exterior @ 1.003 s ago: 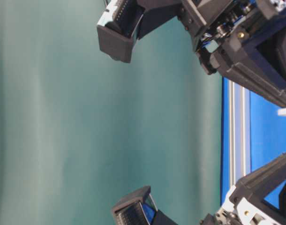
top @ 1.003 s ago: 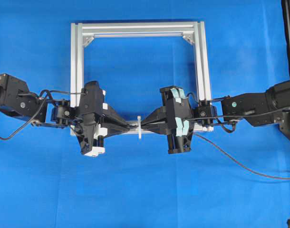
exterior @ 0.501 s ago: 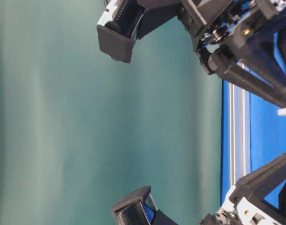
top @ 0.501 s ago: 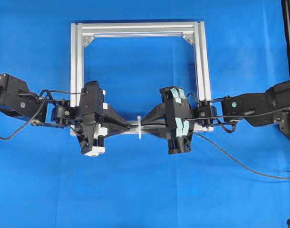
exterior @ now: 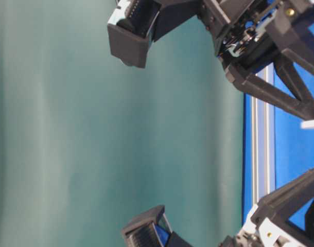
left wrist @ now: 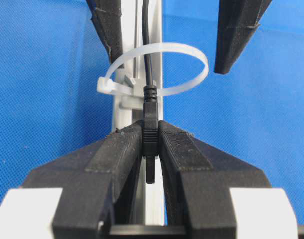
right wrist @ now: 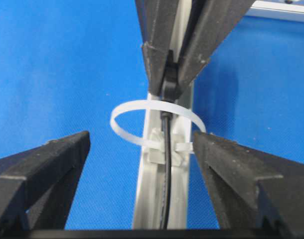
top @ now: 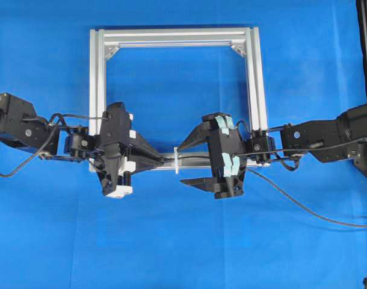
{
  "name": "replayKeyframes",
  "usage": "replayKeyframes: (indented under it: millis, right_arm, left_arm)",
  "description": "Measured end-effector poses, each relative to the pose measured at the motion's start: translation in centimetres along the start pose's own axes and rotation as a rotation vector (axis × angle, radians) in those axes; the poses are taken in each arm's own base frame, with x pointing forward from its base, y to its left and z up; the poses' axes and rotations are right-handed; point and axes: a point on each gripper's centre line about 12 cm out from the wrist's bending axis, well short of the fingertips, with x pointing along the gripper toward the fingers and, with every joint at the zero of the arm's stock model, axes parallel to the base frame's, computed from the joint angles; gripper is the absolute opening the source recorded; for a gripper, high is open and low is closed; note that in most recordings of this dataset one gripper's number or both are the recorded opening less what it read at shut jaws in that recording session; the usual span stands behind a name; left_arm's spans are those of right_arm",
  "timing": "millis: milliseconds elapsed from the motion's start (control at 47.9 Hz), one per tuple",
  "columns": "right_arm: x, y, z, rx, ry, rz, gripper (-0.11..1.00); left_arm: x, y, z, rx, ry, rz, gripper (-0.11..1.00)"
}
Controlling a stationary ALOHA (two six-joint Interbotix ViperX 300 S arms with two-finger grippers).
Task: Insert the wire through the string loop located in the center.
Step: 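Close the left gripper on the plug and open the right gripper, then pull the cable leftward through the loop with the left gripper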
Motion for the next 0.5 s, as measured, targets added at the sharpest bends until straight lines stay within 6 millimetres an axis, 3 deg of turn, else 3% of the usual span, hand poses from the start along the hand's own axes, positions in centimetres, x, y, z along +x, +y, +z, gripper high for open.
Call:
replayKeyframes:
  millis: [501]
  right_arm:
    - [0.0, 0.1, -0.3, -0.003, 0.028, -0.001, 0.80]
  left_arm:
    - [-6.7, 0.7, -2.0, 0.001, 0.018, 0.003, 0.08]
